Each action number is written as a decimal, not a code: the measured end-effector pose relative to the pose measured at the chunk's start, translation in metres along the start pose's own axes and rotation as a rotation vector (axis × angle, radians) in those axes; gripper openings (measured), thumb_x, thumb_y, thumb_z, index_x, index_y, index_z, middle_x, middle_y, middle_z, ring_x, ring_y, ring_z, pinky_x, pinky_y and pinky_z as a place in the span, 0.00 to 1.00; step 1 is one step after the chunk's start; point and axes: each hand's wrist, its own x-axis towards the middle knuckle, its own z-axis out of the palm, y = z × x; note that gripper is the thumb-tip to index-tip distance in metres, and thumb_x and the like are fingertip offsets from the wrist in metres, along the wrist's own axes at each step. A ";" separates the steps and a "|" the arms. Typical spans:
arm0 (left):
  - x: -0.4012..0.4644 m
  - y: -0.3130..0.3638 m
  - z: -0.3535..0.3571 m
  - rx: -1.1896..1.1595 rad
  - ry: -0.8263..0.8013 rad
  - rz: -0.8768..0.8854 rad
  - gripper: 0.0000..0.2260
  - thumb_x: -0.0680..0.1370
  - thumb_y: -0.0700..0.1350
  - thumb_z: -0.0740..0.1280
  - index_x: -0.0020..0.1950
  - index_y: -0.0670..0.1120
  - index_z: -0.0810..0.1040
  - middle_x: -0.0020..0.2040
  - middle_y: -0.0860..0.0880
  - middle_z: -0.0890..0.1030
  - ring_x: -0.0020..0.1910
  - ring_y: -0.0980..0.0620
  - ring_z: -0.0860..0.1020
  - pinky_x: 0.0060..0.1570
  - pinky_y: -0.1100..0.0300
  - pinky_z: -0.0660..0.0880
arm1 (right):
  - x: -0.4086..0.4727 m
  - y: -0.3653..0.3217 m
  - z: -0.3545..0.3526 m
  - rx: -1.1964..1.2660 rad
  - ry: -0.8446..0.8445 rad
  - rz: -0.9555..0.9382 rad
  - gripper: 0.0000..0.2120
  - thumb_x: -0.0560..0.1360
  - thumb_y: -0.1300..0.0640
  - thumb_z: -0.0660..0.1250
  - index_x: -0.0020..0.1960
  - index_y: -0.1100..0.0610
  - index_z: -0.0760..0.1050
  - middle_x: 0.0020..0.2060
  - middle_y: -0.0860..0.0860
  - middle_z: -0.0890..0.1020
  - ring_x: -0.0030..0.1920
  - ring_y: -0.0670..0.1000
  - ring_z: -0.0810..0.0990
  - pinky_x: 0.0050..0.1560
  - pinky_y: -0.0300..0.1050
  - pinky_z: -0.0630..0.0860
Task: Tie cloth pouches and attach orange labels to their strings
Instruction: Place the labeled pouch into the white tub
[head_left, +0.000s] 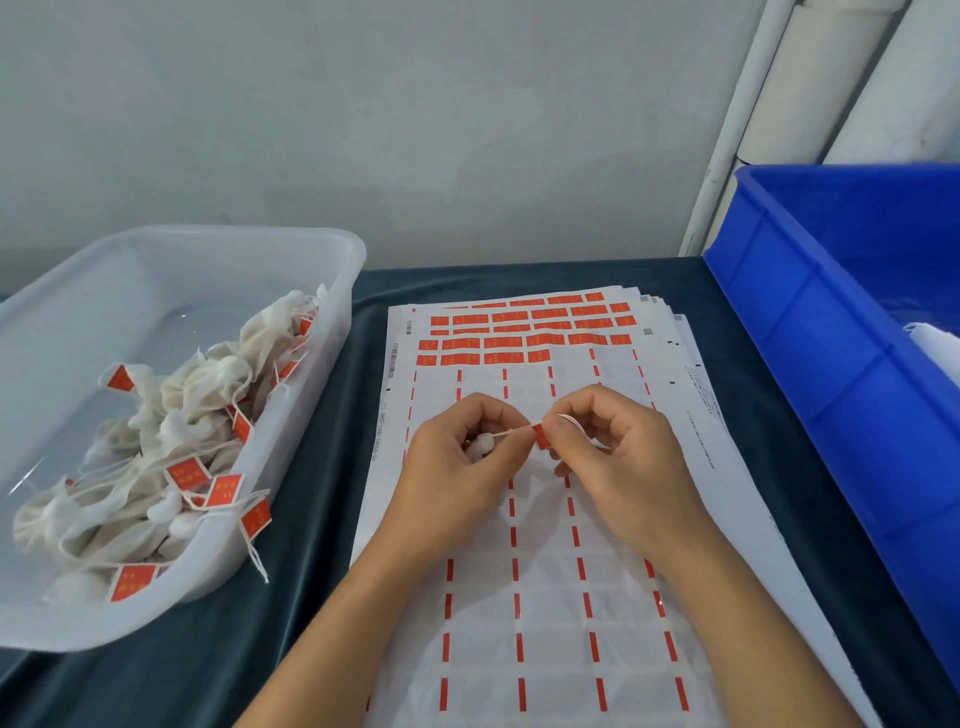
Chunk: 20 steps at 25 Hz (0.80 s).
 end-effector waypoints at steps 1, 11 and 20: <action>-0.001 0.001 0.000 0.033 0.004 0.015 0.04 0.81 0.48 0.72 0.49 0.58 0.82 0.46 0.62 0.83 0.49 0.60 0.81 0.44 0.72 0.77 | 0.000 0.000 -0.001 0.022 0.020 0.009 0.04 0.80 0.52 0.69 0.47 0.45 0.80 0.43 0.40 0.84 0.47 0.44 0.83 0.42 0.36 0.82; -0.020 0.031 -0.022 0.537 0.110 0.035 0.03 0.83 0.58 0.66 0.53 0.61 0.75 0.45 0.62 0.77 0.42 0.61 0.78 0.38 0.71 0.69 | -0.002 -0.041 0.011 -0.046 0.040 -0.173 0.01 0.79 0.49 0.68 0.49 0.44 0.78 0.44 0.38 0.83 0.48 0.43 0.82 0.45 0.30 0.79; -0.056 0.082 -0.131 0.446 0.549 0.327 0.04 0.83 0.52 0.68 0.51 0.53 0.80 0.41 0.58 0.84 0.42 0.59 0.83 0.42 0.60 0.79 | 0.013 -0.146 0.076 0.201 -0.262 -0.438 0.04 0.83 0.55 0.65 0.51 0.48 0.78 0.47 0.47 0.85 0.50 0.51 0.85 0.49 0.50 0.84</action>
